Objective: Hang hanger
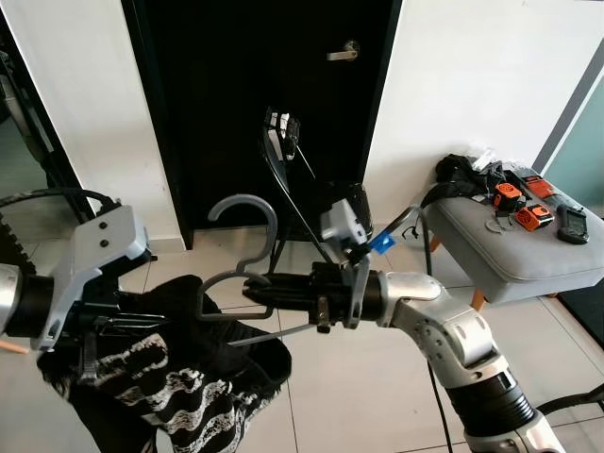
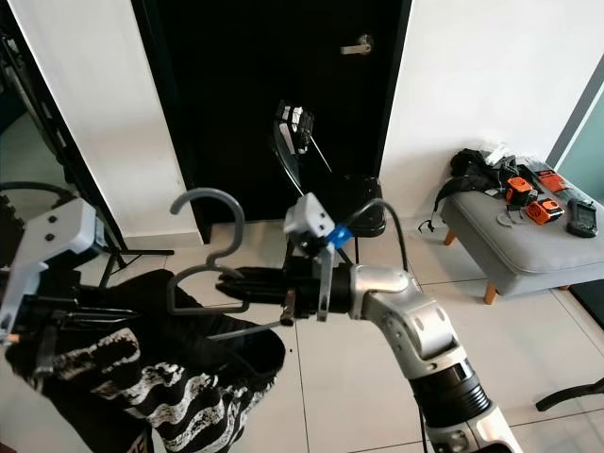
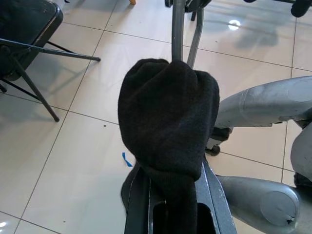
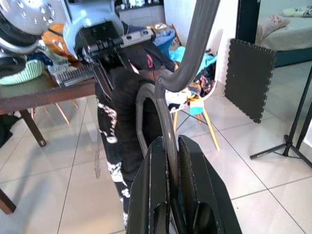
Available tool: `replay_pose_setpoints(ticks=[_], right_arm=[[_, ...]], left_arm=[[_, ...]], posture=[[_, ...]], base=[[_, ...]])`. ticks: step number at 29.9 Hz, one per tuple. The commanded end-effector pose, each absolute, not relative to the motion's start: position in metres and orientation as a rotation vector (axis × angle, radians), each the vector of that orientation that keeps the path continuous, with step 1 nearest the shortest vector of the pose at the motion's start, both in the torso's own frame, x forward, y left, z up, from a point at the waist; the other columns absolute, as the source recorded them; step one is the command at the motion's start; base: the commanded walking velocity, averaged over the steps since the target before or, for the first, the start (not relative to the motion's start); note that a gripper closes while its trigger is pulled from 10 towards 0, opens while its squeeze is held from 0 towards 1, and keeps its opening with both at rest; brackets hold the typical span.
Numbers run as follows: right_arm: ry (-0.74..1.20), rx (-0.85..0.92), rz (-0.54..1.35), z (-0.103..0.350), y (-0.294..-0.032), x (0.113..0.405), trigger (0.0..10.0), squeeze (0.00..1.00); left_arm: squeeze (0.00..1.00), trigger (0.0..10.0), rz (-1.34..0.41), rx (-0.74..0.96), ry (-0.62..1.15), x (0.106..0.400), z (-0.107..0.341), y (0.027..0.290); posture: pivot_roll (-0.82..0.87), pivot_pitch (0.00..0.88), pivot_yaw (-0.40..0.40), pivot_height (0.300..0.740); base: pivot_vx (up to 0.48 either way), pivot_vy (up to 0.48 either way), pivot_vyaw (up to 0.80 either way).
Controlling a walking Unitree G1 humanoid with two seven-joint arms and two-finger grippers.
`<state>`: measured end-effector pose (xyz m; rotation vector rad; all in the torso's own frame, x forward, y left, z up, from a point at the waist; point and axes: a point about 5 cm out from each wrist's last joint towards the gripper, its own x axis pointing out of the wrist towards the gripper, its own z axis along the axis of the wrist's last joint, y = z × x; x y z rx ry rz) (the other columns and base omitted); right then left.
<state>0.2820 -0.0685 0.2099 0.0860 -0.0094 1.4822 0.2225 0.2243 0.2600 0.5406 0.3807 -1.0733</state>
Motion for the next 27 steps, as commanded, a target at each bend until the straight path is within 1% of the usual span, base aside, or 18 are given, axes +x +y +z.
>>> replay_pose_setpoints(ticks=[1,8,11,12,13,14,15,17,19,20,22,27], right_arm=[[-0.162,0.130,1.547,0.236,-0.062,0.274,10.0,0.00],[-0.166,0.144,1.548,0.238,-0.062,0.275,10.0,0.00],[-0.158,0.157,1.513,0.239,-0.062,0.280,10.0,0.00],[-0.151,0.165,1.485,0.240,-0.063,0.284,10.0,0.93],[-0.146,0.172,1.464,0.240,-0.064,0.288,10.0,0.99],[-0.146,0.172,1.464,0.240,-0.064,0.288,10.0,0.99],[-0.141,0.181,1.448,0.241,-0.067,0.291,10.0,1.00],[-0.141,0.181,1.448,0.241,-0.067,0.291,10.0,1.00],[-0.136,0.183,1.406,0.240,-0.075,0.296,10.0,1.00],[-0.136,0.183,1.406,0.240,-0.075,0.296,10.0,1.00],[-0.138,0.176,1.345,0.239,-0.085,0.303,10.0,1.00],[-0.134,0.174,1.302,0.238,-0.090,0.308,10.0,1.00]], left_arm=[[0.00,0.0,-1.106,0.519,0.408,0.222,0.248,0.218],[0.00,0.0,-1.087,0.527,0.381,0.225,0.247,0.216],[0.00,0.0,-1.066,0.529,0.356,0.227,0.249,0.216],[0.00,0.0,-1.049,0.534,0.342,0.228,0.250,0.217],[0.00,0.0,-1.021,0.541,0.326,0.230,0.252,0.220],[0.00,0.0,-1.021,0.541,0.326,0.230,0.252,0.220],[0.00,0.0,-0.981,0.551,0.306,0.233,0.255,0.225],[0.00,0.0,-0.981,0.551,0.306,0.233,0.255,0.225],[0.00,0.0,-0.902,0.584,0.264,0.238,0.261,0.237],[0.00,0.0,-0.902,0.584,0.264,0.238,0.261,0.237],[0.00,0.0,-0.839,0.621,0.228,0.242,0.265,0.246],[0.00,0.0,-0.821,0.629,0.214,0.244,0.264,0.247]], posture=[[0.04,0.020,-0.030,0.740],[0.04,0.006,-0.036,0.740],[0.04,0.004,-0.040,0.740],[0.04,0.006,-0.038,0.740],[0.04,0.007,-0.038,0.740],[0.04,0.007,-0.038,0.740],[0.04,0.004,-0.039,0.740],[0.04,0.004,-0.039,0.740],[0.03,0.007,-0.037,0.740],[0.03,0.007,-0.037,0.740],[0.03,0.006,-0.036,0.740],[0.03,0.007,-0.034,0.740]], base=[[0.000,0.000,0.00],[0.000,0.000,0.00],[0.000,0.000,0.00],[0.000,0.000,0.00],[0.000,0.000,0.00],[0.000,0.000,0.00],[0.000,0.000,0.00],[0.000,0.000,0.00],[0.000,0.000,0.00],[0.000,0.000,0.00],[0.000,0.000,0.00],[0.000,0.000,0.00]])
